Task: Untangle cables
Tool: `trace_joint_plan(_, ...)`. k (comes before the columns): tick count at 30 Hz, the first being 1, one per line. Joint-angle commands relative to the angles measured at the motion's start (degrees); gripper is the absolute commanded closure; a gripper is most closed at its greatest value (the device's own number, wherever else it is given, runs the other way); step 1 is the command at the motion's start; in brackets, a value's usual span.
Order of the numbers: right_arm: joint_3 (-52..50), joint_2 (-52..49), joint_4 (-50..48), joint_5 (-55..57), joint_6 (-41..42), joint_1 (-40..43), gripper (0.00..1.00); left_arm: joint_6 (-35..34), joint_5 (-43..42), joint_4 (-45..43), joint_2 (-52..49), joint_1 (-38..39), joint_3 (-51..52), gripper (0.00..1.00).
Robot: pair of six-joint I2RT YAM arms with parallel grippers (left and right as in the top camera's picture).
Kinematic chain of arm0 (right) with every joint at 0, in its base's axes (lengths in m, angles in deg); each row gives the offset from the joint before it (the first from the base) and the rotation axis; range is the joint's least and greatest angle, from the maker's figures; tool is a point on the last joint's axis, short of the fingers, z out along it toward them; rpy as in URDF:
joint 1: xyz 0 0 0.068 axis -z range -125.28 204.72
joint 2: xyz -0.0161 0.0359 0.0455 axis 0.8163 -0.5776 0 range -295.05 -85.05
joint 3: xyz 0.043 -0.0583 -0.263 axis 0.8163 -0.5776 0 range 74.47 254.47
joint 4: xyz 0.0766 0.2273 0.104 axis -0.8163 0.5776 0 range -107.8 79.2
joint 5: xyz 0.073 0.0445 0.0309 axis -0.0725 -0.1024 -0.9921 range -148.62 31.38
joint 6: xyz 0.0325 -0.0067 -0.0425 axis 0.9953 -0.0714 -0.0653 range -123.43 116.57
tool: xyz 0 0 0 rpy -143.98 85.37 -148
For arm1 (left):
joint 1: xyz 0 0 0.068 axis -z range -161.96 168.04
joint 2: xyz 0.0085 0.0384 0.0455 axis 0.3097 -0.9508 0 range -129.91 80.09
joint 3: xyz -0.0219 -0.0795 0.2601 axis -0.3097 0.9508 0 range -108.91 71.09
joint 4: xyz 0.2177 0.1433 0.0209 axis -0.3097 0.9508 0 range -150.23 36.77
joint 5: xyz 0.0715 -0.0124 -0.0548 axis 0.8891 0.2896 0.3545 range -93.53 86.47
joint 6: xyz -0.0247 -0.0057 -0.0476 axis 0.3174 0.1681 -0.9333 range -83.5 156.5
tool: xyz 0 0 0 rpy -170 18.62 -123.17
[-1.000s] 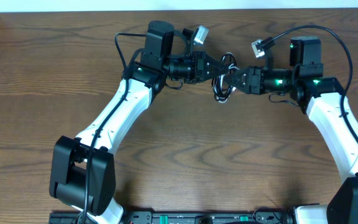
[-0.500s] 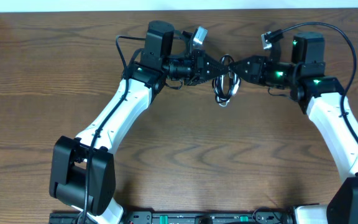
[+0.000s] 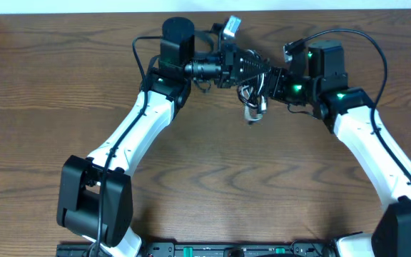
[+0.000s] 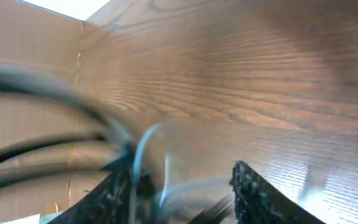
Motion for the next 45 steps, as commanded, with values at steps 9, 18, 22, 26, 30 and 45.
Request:
trace_joint_plan(9, 0.3, -9.6, 3.8, 3.8, 0.0, 0.5, 0.54, -31.2, -4.2, -33.9, 0.3, -4.5, -0.9, 0.93)
trace_joint_plan(18, 0.3, -11.0, 8.0, 6.3, -3.6, 0.9, 0.54, -30.5, -4.8, -34.8, 0.3, -8.3, -0.9, 0.93)
trace_joint_plan(22, 0.3, -11.0, 13.0, 8.7, -7.1, 2.1, 0.53, -26.0, -6.1, -33.9, 0.3, -8.3, -0.9, 0.92)
trace_joint_plan(26, 0.3, -11.0, 20.9, 17.1, -10.3, 4.3, 0.52, -23.1, -6.4, -31.9, 0.3, -9.2, -0.9, 0.92)
trace_joint_plan(30, 0.3, -11.0, 26.7, 22.3, -13.8, 7.7, 0.51, -21.9, -6.6, -31.1, 0.3, -10.8, -0.9, 0.93)
trace_joint_plan(45, 0.3, -11.0, 34.9, 37.1, -16.4, 11.8, 0.62, -8.8, -10.2, -17.8, 0.2, -11.7, -0.8, 0.93)
